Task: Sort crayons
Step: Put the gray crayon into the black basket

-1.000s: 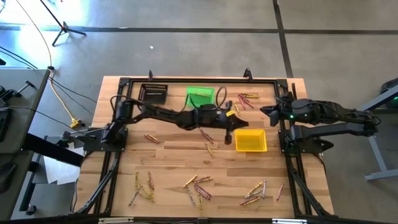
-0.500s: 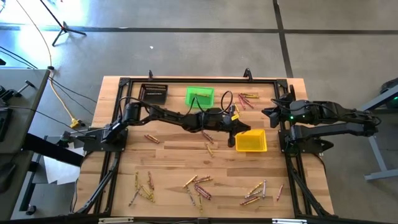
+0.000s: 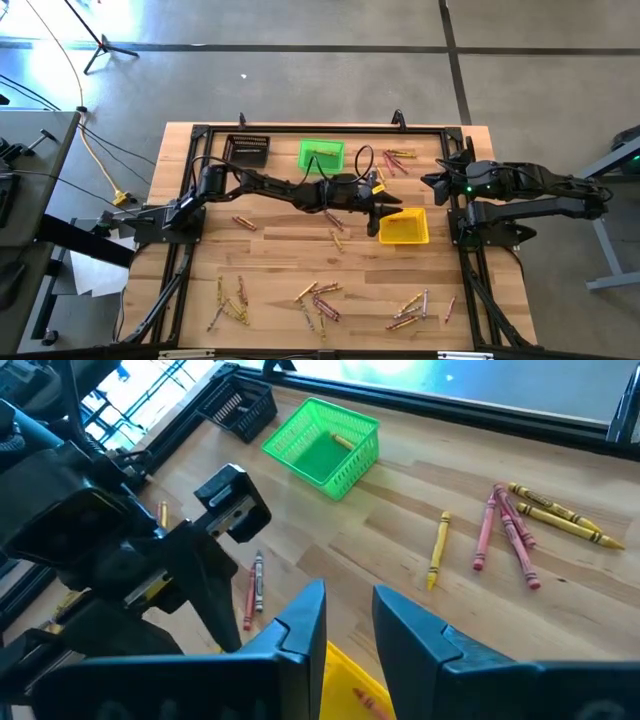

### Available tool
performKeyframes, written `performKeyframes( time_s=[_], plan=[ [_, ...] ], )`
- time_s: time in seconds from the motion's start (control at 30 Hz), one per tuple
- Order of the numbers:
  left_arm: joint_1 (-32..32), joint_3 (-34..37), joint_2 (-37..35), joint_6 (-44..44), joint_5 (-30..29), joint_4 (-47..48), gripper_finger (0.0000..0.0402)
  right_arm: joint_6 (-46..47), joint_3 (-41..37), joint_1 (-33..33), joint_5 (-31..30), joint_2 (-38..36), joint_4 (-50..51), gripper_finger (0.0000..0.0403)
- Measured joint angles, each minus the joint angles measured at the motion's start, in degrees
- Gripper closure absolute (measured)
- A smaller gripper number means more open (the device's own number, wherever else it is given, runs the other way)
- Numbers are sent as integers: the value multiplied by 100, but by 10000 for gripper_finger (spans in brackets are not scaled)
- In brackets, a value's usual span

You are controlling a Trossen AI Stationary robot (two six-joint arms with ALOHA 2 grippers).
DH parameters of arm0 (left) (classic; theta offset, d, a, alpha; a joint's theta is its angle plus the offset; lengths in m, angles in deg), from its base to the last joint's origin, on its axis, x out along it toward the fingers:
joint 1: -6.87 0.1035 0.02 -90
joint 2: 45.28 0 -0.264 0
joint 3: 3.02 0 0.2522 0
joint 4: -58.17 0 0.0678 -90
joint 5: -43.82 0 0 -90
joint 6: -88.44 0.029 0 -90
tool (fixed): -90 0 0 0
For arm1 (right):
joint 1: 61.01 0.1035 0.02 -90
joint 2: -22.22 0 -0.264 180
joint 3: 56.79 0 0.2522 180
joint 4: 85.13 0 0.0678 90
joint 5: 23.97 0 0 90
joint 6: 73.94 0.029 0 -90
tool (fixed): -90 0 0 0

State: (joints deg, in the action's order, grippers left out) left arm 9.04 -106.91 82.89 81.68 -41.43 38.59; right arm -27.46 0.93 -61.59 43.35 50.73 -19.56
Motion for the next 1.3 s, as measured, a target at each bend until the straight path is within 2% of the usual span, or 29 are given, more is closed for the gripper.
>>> performKeyframes(
  time_s=[0.1, 0.2, 0.33, 0.43, 0.53, 0.63, 0.83, 1.03, 1.2, 1.3],
  plan=[
    [16, 9, -168, 179, 2, 194, 290, 123, 0, -2, 198, 37, 38, 331],
    [24, 7, -588, 502, 9, 946, 293, 356, 2, -2, 324, 209, 252, 331],
    [24, 4, -1410, 1147, -90, 2961, 302, 354, 2, -2, 719, 763, 236, 331],
    [-39, 4, -2152, 1501, -471, 4500, 307, 190, 1, -2, 830, 1312, 24, 331],
    [-109, 2, -2859, 1455, -941, 5834, 310, 103, 1, -2, 834, 1871, -331, 331],
    [-168, 2, -3488, 1024, -1275, 6887, 310, 96, 0, -7, 916, 2411, -774, 331],
    [-350, 2, -4497, 118, -1807, 8182, 310, 58, 1, -7, 1348, 3514, -2123, 331],
    [-535, 2, -5183, -71, -1951, 9098, 310, 145, 2, -15, 1733, 4569, -3451, 331],
    [-654, 2, -5571, -212, -1950, 9909, 310, 612, 23, -17, 1757, 5222, -3766, 331],
    [-692, 2, -5726, -208, -1952, 10364, 310, 563, 302, 6, 2007, 5631, -3685, 331]
  ],
)
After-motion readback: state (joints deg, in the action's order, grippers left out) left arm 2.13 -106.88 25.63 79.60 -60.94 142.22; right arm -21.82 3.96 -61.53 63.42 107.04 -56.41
